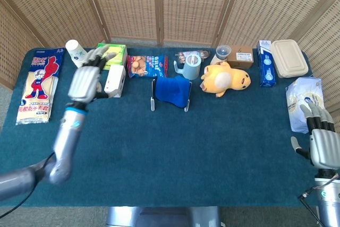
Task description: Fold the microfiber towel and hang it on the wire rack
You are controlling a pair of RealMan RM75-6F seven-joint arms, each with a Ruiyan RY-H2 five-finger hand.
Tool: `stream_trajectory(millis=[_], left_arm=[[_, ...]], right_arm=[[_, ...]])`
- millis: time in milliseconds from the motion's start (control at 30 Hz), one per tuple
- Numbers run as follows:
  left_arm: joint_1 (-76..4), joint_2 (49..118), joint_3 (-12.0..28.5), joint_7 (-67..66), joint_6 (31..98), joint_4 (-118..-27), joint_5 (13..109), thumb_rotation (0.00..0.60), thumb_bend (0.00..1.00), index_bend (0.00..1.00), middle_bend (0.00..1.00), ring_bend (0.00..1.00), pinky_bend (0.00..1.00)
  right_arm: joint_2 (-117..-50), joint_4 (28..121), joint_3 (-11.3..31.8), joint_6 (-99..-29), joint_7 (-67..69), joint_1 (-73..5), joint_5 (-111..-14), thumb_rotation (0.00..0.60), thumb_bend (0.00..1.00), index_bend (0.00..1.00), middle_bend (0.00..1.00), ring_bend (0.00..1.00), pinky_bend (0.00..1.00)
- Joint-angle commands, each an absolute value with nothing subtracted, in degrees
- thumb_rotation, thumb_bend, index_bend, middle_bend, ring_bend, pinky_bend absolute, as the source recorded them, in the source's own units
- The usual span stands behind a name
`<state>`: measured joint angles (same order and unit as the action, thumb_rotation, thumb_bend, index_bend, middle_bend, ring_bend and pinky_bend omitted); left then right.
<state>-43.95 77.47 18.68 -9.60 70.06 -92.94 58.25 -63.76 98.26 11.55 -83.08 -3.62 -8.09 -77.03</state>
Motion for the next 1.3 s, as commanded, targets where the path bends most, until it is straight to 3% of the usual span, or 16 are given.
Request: stream_trajectory(millis=[33, 267, 367, 700, 933, 1300], left_arm=[[-37.2, 71.8, 13.9, -6.4, 73.9, -99.5, 62.0, 0.600, 0.20, 0.16, 0.01, 0.00, 0.00], [-28.5, 65.0, 7.1, -4.5, 78.7, -105.9, 68.8, 0.600, 0.20, 0.17, 0.02, 0.00, 0.00], [-23.0, 61.7, 2.0, -4.8, 82.1, -108.6, 72.8, 0.600, 0.20, 0.18, 0.02, 0.00, 0.00], [-10.3, 59.2, -7.1, -7.2, 91.9, -107.0, 82.6, 0.600, 0.20, 0.21, 0.04, 0.00, 0.00], [-3.7, 60.6, -8.9, -9.7, 98.0, -104.7, 86.0, 0.600, 0.20, 0.22, 0.04, 0.00, 0.00], [-0.8, 61.5, -7.5, -9.7, 97.7, -104.0, 86.8, 0.600, 0.20, 0.23, 0.05, 0.00, 0.00]], right_arm=[[-63.8, 98.8, 11.5, -82.9, -4.8, -8.5, -77.3, 0.600, 0.31, 0.03, 0.01, 0.00, 0.00], [-64.5, 99.8, 11.0, -82.6, -8.2, -9.2, -77.3, 0.600, 0.31, 0.00, 0.00, 0.00, 0.00], [-65.2, 100.2, 10.4, -82.9, -11.3, -9.3, -77.5, 0.600, 0.31, 0.00, 0.00, 0.00, 0.00], [-67.1, 101.2, 8.1, -85.1, -20.1, -8.4, -78.5, 0.600, 0.31, 0.00, 0.00, 0.00, 0.00], [-68.1, 100.8, 6.6, -87.2, -22.0, -6.6, -78.6, 0.600, 0.32, 0.00, 0.00, 0.00, 0.00], [-68.1, 100.8, 6.5, -87.0, -22.2, -6.4, -79.0, 0.600, 0.32, 0.00, 0.00, 0.00, 0.00]])
